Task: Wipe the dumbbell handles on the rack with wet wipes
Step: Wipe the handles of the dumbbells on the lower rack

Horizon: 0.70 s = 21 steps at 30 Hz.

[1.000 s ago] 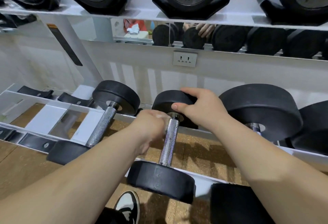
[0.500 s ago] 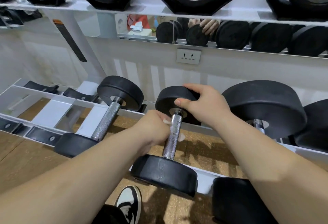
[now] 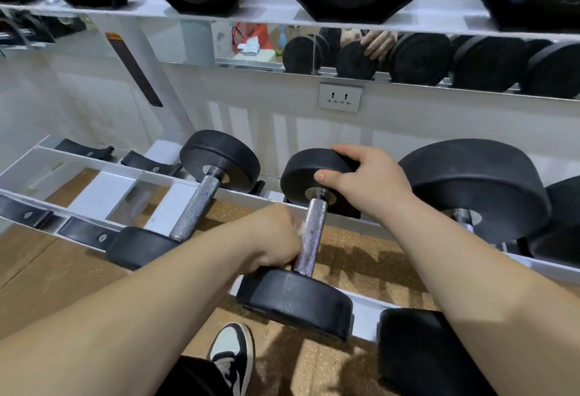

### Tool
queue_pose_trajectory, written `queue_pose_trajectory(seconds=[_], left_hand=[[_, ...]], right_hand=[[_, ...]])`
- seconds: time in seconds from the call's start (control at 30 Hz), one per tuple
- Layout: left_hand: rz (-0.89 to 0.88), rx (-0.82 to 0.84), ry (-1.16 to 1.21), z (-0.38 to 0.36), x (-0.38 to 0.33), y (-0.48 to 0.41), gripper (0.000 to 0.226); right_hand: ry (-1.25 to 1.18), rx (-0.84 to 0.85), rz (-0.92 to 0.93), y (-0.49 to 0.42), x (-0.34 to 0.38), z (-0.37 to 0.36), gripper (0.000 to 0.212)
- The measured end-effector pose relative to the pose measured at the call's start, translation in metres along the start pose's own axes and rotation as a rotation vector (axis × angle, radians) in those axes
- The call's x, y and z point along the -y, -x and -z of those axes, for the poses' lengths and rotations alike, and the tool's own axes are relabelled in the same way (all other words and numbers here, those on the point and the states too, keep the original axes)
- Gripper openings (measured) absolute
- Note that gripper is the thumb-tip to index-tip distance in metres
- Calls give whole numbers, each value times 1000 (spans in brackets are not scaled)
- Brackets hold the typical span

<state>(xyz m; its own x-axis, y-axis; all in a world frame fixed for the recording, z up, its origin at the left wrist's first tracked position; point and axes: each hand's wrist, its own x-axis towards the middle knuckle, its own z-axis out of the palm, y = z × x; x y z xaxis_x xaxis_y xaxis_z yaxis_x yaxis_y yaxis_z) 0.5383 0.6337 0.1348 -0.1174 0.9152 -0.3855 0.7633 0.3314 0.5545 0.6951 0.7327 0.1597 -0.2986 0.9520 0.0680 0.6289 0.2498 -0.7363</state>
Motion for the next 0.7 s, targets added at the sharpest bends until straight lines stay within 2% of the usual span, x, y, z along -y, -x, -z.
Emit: queue_pose_trajectory(seconds=[0.07, 0.1, 0.13, 0.2, 0.27, 0.3, 0.37, 0.43, 0.5, 0.57, 0.63, 0.7], left_hand=[[11, 152, -245, 12, 0, 9, 19], [15, 165, -227, 15, 2, 9, 19], [22, 158, -135, 14, 2, 6, 15], [61, 63, 264, 5, -2, 4, 10], [81, -44, 609, -4, -10, 0, 26], [84, -63, 682, -7, -11, -1, 31], [99, -51, 711, -6, -14, 3, 38], [114, -4, 629, 4, -8, 11, 42], [105, 116, 489, 16, -2, 22, 31], [99, 190, 455, 30, -2, 31, 16], [67, 60, 464, 35, -3, 25, 21], [5, -283, 396, 30, -2, 4, 24]], right_hand=[[3, 0, 4, 0, 0, 0, 63], [6, -2, 6, 0, 0, 0, 63], [9, -7, 7, 0, 0, -1, 63], [15, -20, 6, 0, 1, -2, 61], [20, -18, 2, 1, 2, -2, 62], [17, -15, -1, 3, 2, -1, 62], [6, -12, -2, 3, 1, 1, 61], [3, -9, -1, 3, 2, 2, 60], [-4, -5, -10, 2, 3, 2, 62], [-6, -1, -9, 1, 4, 1, 62], [-16, 0, -7, 1, 4, 0, 60], [-31, -1, -20, 1, 4, -1, 62]])
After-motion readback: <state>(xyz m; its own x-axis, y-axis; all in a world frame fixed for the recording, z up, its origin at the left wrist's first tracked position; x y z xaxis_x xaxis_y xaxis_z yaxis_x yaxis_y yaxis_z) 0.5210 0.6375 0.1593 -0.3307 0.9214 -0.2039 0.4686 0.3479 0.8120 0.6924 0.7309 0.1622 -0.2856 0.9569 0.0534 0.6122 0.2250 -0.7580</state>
